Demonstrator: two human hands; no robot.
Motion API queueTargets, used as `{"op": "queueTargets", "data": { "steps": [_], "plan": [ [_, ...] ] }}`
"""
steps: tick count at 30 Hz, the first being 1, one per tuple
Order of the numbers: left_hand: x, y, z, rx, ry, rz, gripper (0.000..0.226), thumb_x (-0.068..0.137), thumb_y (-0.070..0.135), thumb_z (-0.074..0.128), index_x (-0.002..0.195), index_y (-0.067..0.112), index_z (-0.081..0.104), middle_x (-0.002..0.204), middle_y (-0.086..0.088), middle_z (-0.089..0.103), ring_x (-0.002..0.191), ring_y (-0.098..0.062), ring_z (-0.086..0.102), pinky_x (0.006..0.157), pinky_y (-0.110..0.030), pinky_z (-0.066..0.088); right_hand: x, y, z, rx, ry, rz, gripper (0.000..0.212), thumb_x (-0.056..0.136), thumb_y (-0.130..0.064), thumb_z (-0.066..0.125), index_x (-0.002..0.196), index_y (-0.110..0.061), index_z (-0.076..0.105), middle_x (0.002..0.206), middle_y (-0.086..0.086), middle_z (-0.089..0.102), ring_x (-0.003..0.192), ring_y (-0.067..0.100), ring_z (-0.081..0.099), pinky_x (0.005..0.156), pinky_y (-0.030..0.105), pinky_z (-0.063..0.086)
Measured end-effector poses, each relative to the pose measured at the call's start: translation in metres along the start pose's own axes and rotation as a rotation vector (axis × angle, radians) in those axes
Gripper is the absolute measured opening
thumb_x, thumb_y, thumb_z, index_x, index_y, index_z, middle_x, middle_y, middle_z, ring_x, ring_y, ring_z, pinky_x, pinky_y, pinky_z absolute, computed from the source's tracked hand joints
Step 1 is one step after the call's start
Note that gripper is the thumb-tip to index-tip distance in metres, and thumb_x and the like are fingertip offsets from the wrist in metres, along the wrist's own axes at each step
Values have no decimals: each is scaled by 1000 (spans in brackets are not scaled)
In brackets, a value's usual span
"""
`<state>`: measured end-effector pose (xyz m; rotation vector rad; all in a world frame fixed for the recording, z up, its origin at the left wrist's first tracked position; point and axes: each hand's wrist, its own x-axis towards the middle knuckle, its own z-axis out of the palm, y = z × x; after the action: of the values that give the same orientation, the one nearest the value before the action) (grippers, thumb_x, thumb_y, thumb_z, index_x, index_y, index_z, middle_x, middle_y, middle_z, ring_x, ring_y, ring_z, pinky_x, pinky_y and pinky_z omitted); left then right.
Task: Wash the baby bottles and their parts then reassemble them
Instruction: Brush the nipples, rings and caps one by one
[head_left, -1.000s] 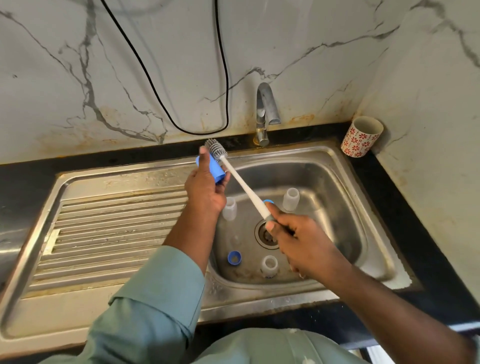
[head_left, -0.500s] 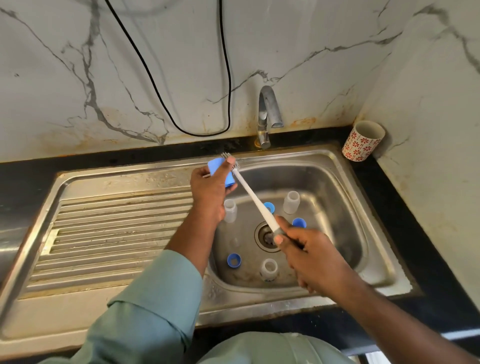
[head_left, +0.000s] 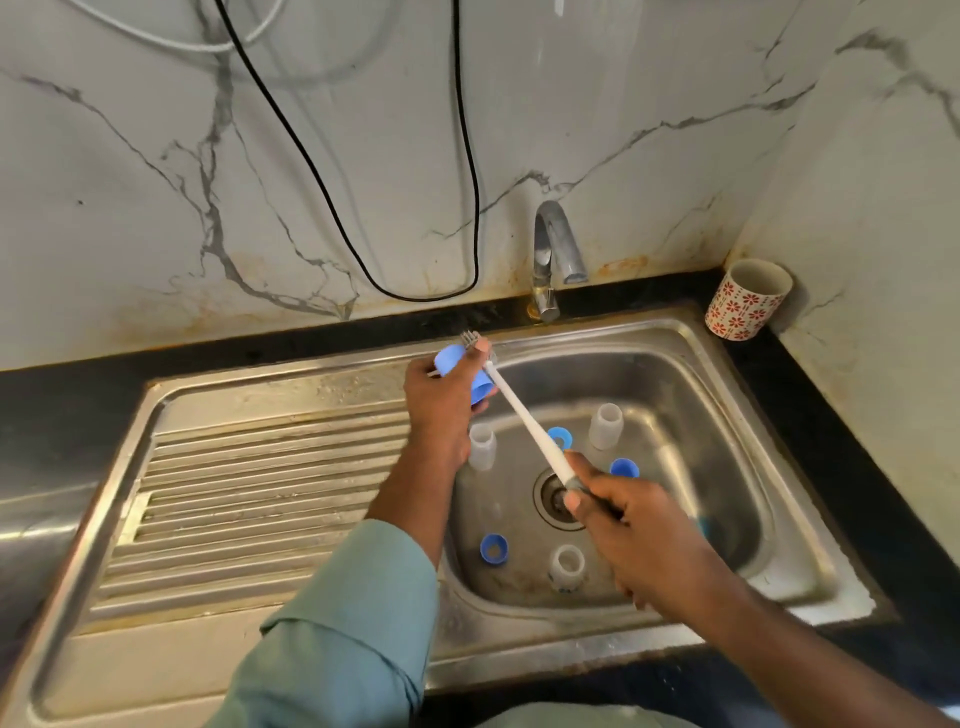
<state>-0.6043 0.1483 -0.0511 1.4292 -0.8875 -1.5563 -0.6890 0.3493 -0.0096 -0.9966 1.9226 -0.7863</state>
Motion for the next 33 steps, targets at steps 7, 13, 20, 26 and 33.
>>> {"op": "queueTargets", "data": {
  "steps": [7, 13, 20, 26, 33],
  "plan": [
    [10, -5, -8, -255, 50, -231, 21, 97, 37, 60, 98, 16, 57, 97, -10, 59, 85, -22, 59, 67, -33, 53, -2, 0, 0, -3, -35, -25, 37, 100, -28, 50, 136, -38, 51, 60, -7, 50, 41, -4, 45, 45, 11, 39],
    [17, -5, -17, -257, 56, -261, 43, 104, 44, 40, 128, 11, 54, 89, -12, 64, 57, -20, 63, 47, -22, 46, -18, -3, -12, 95, -127, 22, 29, 100, -31, 50, 125, -41, 56, 59, -3, 48, 43, 8, 42, 44, 24, 44],
    [6, 5, -9, -482, 60, -209, 44, 84, 34, 77, 114, 8, 59, 110, -12, 66, 90, -25, 67, 64, -34, 59, -15, 0, -8, 187, -102, 19, 38, 99, -32, 50, 130, -54, 45, 64, 3, 52, 42, 13, 43, 41, 28, 43],
    [1, -2, 0, -642, -32, -312, 34, 96, 31, 61, 120, 8, 53, 105, -15, 60, 88, -26, 60, 73, -36, 51, -13, -2, -9, 203, -91, 37, 40, 100, -33, 49, 137, -48, 45, 65, 4, 53, 42, 13, 43, 40, 28, 41],
    [-3, 4, -27, -67, -336, -146, 51, 93, 58, 50, 97, 9, 65, 77, -11, 67, 57, -16, 55, 51, -26, 41, -22, -6, -33, 209, -79, 11, 36, 99, -30, 52, 129, -50, 51, 59, 1, 53, 42, 15, 43, 39, 27, 37]
  ]
}}
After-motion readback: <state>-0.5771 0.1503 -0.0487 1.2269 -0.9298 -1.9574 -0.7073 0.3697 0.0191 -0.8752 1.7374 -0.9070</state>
